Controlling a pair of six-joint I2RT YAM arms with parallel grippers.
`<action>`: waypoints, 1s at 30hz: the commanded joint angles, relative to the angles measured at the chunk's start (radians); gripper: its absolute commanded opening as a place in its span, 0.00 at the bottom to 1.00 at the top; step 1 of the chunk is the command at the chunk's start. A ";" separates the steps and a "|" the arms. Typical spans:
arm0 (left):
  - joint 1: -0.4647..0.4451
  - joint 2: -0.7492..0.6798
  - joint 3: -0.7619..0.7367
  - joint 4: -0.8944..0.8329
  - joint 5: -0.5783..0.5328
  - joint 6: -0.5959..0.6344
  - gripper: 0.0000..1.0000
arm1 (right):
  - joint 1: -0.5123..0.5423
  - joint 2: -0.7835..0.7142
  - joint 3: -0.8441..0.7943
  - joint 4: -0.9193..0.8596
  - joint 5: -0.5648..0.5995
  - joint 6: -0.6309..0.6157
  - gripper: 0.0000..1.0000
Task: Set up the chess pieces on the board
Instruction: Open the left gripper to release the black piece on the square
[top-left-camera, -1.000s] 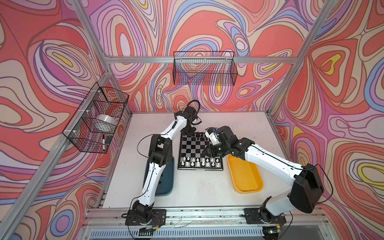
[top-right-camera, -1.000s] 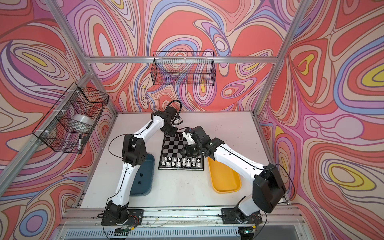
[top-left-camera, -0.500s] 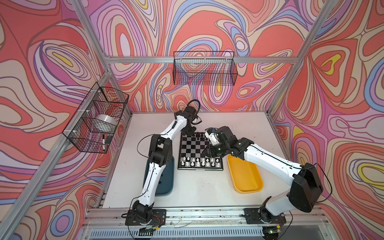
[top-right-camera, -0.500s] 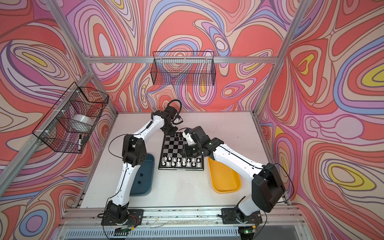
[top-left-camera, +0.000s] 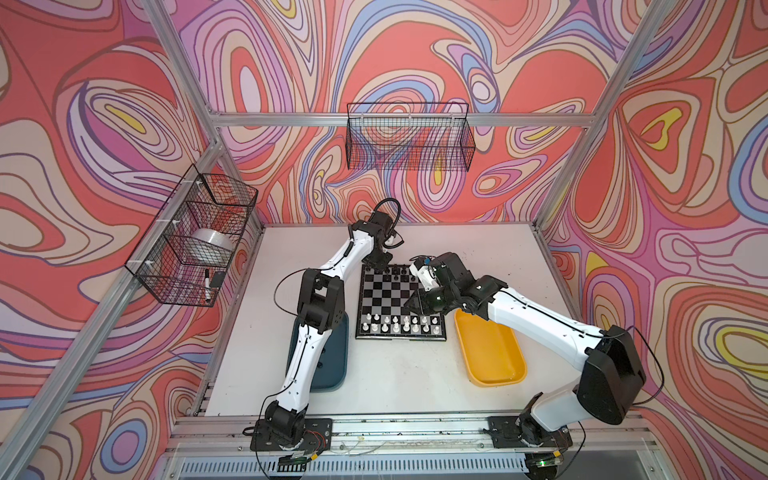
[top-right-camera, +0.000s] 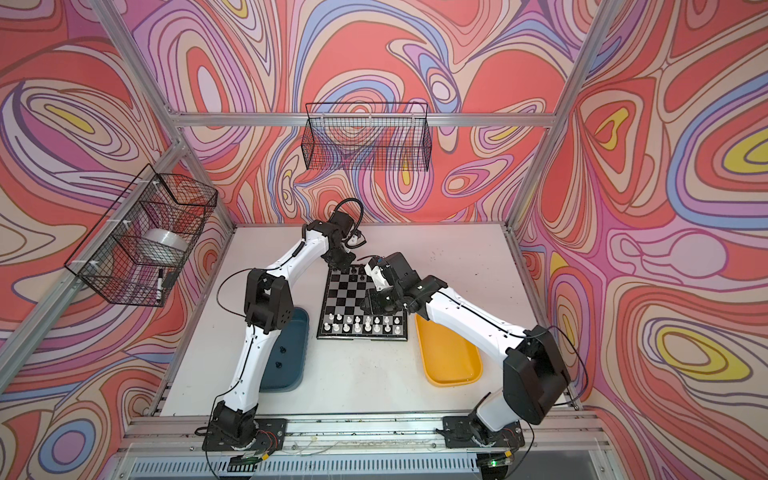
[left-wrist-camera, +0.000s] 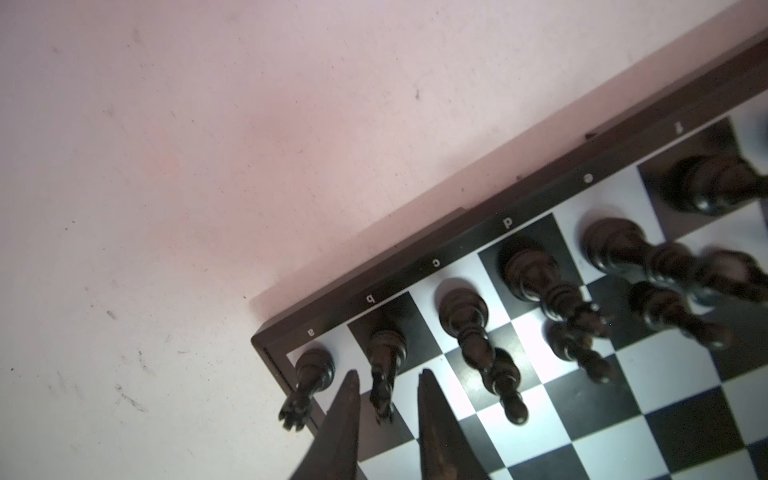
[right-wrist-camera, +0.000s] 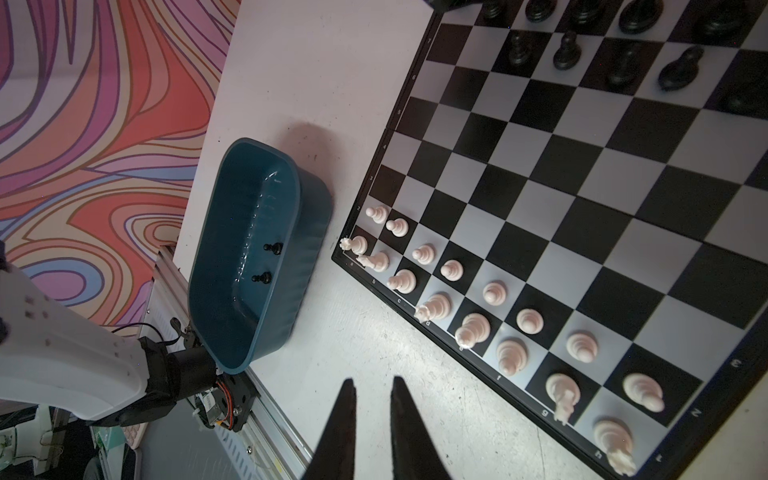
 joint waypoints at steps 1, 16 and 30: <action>-0.020 -0.005 0.029 -0.036 0.011 0.012 0.27 | -0.005 0.013 0.002 0.010 -0.005 -0.014 0.16; -0.020 -0.060 0.030 -0.033 0.023 0.004 0.28 | -0.005 0.000 0.006 0.010 0.002 -0.018 0.16; -0.020 -0.126 0.011 -0.044 0.034 -0.001 0.29 | -0.005 -0.008 0.020 0.006 0.007 -0.017 0.17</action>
